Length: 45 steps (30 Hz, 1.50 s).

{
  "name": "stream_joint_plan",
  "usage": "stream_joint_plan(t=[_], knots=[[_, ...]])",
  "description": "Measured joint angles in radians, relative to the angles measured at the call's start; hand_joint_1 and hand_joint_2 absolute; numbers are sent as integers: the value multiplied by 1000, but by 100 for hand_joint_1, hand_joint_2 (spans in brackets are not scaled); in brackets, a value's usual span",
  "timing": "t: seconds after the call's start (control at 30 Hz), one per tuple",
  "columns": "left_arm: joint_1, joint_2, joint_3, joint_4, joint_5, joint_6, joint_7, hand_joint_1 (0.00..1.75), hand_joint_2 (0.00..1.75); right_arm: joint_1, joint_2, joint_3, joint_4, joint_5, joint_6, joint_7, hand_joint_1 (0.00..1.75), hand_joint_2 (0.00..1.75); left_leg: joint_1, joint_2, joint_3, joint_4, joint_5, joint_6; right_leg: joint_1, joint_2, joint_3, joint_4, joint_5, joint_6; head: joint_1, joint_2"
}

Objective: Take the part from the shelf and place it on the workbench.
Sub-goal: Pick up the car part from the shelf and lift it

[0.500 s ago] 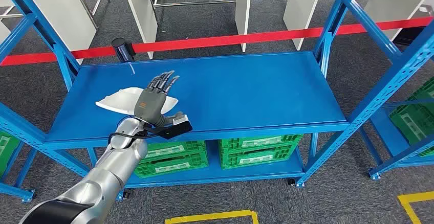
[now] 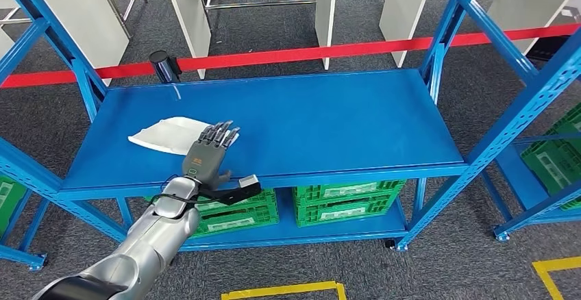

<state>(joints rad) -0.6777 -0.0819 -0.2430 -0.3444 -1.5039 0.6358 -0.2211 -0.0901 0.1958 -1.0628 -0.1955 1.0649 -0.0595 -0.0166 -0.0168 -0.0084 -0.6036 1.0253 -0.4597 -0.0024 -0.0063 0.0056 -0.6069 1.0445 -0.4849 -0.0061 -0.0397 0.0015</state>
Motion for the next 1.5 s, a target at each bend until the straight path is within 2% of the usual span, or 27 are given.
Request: stream_joint_plan(t=[0.23,0.33,0.57,0.7,0.77,0.87,0.9,1.0,1.2,1.5], knots=[[0,65,-111,11,-61,61,265,0,175,2,-1,0,0,-11,0,10,0,0,0,0,0,0,0,0,0,0,0,0,0,0,0,0],[0,103,-167,-1,-60,64,340,0,175,3,-1,0,0,-12,0,19,0,0,0,0,0,0,0,0,0,0,0,0,0,0,0,0],[12,164,-182,-15,-38,65,350,0,175,4,-1,0,0,-9,0,27,0,0,0,0,0,0,0,0,0,0,0,0,0,0,0,0],[18,176,-182,-21,-36,66,337,0,175,3,-1,0,0,-4,0,21,0,0,0,0,0,0,0,0,0,0,1,0,-1,0,0,0],[19,178,-181,-20,-33,66,330,8,175,3,-1,0,0,0,0,10,0,0,0,0,0,0,0,0,0,0,1,0,-1,0,0,0],[21,179,-176,-17,-19,67,313,135,175,3,-2,0,0,5,0,-5,0,0,0,0,1,0,0,0,0,0,1,0,-1,0,0,0],[22,179,-173,-14,-13,67,306,175,175,3,-2,0,0,5,0,-10,0,44,0,0,1,0,0,0,0,0,1,0,-1,0,0,0],[28,180,-158,-5,5,67,283,175,175,3,-4,0,0,6,0,-30,0,175,0,0,1,0,0,0,0,0,1,0,-1,0,0,0],[38,183,-119,6,25,67,251,175,175,3,-12,0,0,4,0,-53,0,175,0,0,1,0,0,0,0,0,1,0,-1,0,0,0],[51,185,-69,-11,20,70,251,175,175,4,-16,0,0,5,0,-53,0,175,0,0,2,0,-1,0,0,0,2,0,-1,0,0,0]])
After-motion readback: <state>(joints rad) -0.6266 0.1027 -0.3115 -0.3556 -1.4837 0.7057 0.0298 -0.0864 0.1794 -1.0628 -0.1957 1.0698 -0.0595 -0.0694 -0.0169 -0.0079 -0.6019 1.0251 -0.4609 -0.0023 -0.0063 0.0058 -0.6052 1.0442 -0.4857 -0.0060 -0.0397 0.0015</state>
